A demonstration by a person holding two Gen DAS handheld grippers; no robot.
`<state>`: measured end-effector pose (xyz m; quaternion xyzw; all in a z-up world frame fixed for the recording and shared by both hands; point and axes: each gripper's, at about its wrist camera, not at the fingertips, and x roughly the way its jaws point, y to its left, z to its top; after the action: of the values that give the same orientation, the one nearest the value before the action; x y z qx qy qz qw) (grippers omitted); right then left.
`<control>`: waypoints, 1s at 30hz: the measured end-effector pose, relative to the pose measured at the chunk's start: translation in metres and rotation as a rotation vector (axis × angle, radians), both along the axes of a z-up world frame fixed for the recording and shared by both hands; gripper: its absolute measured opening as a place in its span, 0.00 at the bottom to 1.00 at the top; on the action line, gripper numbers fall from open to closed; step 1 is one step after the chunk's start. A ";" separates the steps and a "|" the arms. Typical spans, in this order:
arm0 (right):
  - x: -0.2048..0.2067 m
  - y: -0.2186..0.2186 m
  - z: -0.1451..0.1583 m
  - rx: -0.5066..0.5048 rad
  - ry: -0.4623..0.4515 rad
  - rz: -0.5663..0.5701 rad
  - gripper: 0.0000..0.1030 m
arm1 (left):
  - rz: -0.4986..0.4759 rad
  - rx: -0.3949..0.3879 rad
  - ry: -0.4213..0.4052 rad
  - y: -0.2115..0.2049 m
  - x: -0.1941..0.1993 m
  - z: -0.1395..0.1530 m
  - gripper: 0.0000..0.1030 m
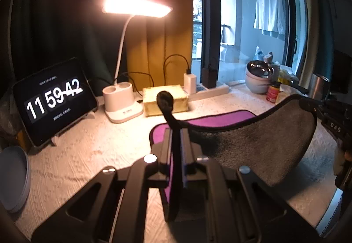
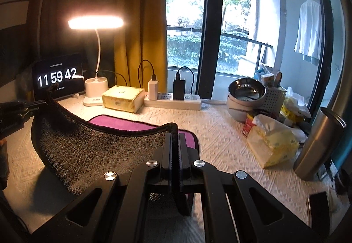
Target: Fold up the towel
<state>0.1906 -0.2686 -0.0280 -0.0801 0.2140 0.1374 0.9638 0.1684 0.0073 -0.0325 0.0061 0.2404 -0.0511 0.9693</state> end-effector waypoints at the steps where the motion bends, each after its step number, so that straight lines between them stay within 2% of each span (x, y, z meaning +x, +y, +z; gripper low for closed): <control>1: 0.004 0.001 0.000 -0.005 -0.002 -0.001 0.04 | 0.004 -0.003 -0.001 0.001 0.004 0.000 0.07; 7: 0.026 0.003 -0.002 -0.023 0.006 -0.007 0.04 | 0.024 -0.013 -0.010 0.008 0.021 -0.001 0.07; 18: 0.065 0.010 -0.001 -0.068 0.017 -0.012 0.04 | 0.028 0.047 -0.019 0.001 0.053 0.002 0.07; 27: 0.104 0.018 -0.012 -0.097 0.051 -0.018 0.04 | 0.060 0.044 0.015 0.001 0.092 -0.015 0.07; 30: 0.118 0.018 -0.020 -0.094 0.083 -0.026 0.05 | 0.066 0.074 0.038 -0.001 0.107 -0.027 0.07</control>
<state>0.3090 -0.2501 -0.0483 -0.1170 0.2610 0.1178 0.9510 0.2754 0.0059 -0.0590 0.0330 0.2606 -0.0104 0.9648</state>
